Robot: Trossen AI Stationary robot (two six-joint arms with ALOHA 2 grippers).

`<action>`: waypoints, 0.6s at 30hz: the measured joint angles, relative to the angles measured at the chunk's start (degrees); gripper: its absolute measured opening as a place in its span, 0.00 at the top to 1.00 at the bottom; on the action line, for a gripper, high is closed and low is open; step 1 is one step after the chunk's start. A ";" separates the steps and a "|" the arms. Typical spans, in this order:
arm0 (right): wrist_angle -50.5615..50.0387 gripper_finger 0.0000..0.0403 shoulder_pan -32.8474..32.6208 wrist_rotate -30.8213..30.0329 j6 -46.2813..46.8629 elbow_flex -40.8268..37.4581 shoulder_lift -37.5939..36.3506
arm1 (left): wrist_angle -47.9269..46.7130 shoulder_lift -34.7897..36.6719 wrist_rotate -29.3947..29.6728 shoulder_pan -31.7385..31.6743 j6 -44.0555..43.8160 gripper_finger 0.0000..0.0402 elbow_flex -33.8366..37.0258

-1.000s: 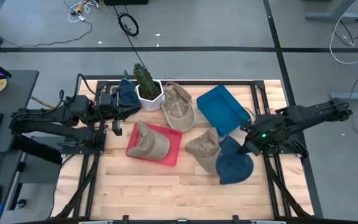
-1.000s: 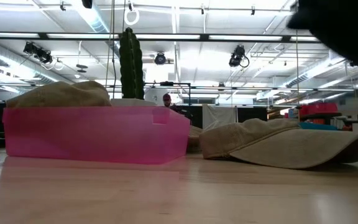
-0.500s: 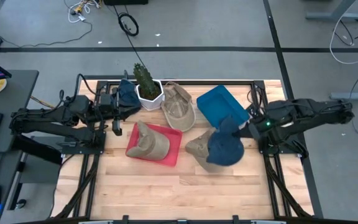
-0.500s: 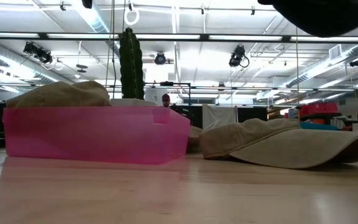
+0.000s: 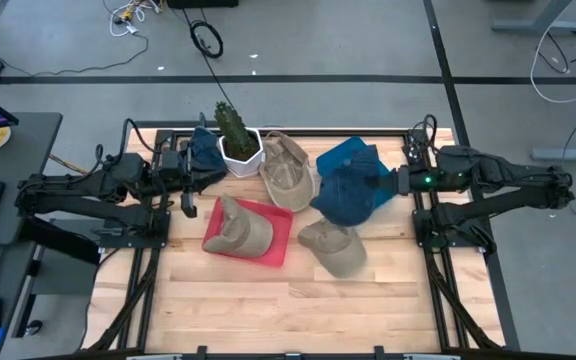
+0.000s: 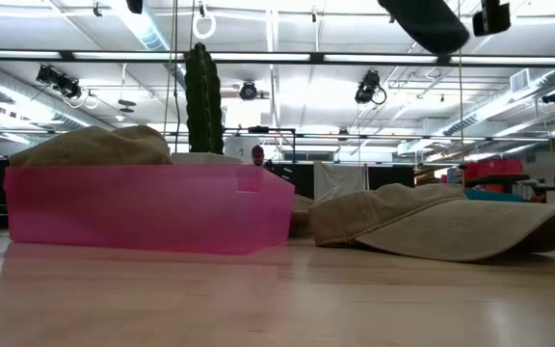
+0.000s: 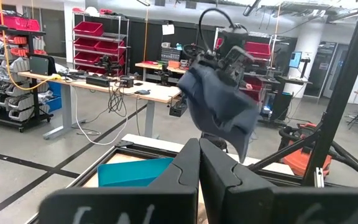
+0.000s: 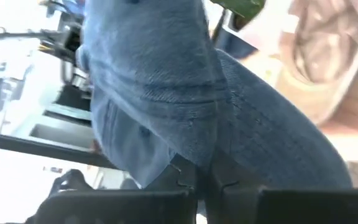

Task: Pick & Place hat
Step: Put the right blue cap into the blue bin

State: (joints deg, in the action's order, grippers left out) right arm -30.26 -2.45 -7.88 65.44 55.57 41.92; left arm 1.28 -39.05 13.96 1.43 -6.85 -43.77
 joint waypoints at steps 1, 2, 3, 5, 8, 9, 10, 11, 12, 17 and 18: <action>0.81 1.00 0.52 0.13 -0.45 0.00 0.00 | 0.01 0.00 0.02 -0.01 0.00 0.99 0.00; 1.43 1.00 1.01 0.20 -0.92 0.00 0.00 | 0.00 0.00 0.11 0.00 0.03 0.99 0.00; 1.54 1.00 1.61 -0.07 -1.39 0.12 0.01 | 0.00 0.00 0.32 -0.01 0.04 0.99 0.00; -0.33 1.00 2.87 -1.25 -3.45 1.51 0.20 | 0.00 0.00 0.48 0.00 0.05 0.99 0.00; -1.68 1.00 4.69 -2.94 -8.16 5.72 1.53 | -0.02 0.00 0.92 0.00 0.07 0.99 0.00; -2.57 1.00 5.33 -3.07 -9.82 7.50 2.16 | -0.02 0.00 1.23 0.00 0.08 0.99 0.00; -3.78 1.00 6.10 -3.23 -11.24 9.48 2.90 | 0.00 0.00 1.49 0.00 0.08 0.99 0.00; -5.34 1.00 6.98 -3.43 -12.38 11.57 3.68 | -0.02 0.00 1.53 -0.02 0.10 0.99 0.00; -7.41 1.00 8.05 -3.56 -13.15 13.47 4.48 | -0.02 0.00 1.55 -0.02 0.15 0.99 0.00; -17.37 1.00 13.47 -3.68 -13.90 19.35 7.85 | -0.07 0.00 1.56 -0.02 0.19 0.99 0.00; -18.40 1.00 14.64 -3.53 -14.34 19.63 8.28 | -0.07 0.00 1.55 -0.02 0.19 0.99 0.00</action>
State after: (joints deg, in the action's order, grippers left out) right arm -48.65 12.19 -11.41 51.11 75.20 50.19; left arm 1.21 -39.05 15.51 1.41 -6.66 -43.77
